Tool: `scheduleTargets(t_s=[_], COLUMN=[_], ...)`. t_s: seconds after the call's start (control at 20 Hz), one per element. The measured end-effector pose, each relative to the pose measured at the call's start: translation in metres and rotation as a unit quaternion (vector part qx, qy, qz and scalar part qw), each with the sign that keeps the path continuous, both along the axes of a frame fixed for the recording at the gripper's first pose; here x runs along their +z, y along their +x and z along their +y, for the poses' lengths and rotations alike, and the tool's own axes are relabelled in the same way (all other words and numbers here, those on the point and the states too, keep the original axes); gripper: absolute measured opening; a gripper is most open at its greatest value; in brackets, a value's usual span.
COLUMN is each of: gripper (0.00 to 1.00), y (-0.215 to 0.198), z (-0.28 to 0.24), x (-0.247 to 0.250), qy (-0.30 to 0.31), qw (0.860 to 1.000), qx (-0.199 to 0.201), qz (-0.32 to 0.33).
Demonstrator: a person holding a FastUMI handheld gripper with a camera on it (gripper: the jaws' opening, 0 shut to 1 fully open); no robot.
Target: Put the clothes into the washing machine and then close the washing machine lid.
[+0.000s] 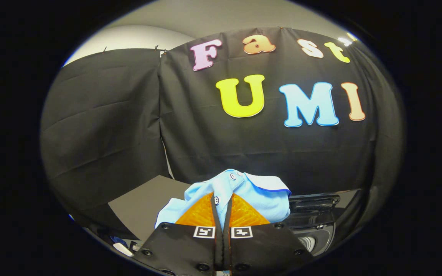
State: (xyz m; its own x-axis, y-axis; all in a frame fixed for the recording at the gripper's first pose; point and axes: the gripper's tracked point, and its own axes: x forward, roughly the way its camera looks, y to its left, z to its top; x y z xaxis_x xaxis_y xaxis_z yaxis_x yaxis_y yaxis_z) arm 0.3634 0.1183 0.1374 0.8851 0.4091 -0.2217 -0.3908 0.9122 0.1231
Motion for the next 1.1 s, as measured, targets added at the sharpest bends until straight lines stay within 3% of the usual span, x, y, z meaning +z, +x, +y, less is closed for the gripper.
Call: scheduleTargets(t_s=[0.6,1.1], gripper=[0.01,0.01], y=[0.012,0.021], z=[-0.099,-0.153], x=[0.001,-0.027], qy=[-0.003,-0.019], qw=[0.997,0.993], qx=[-0.076,-0.113], qz=[-0.005,0.009])
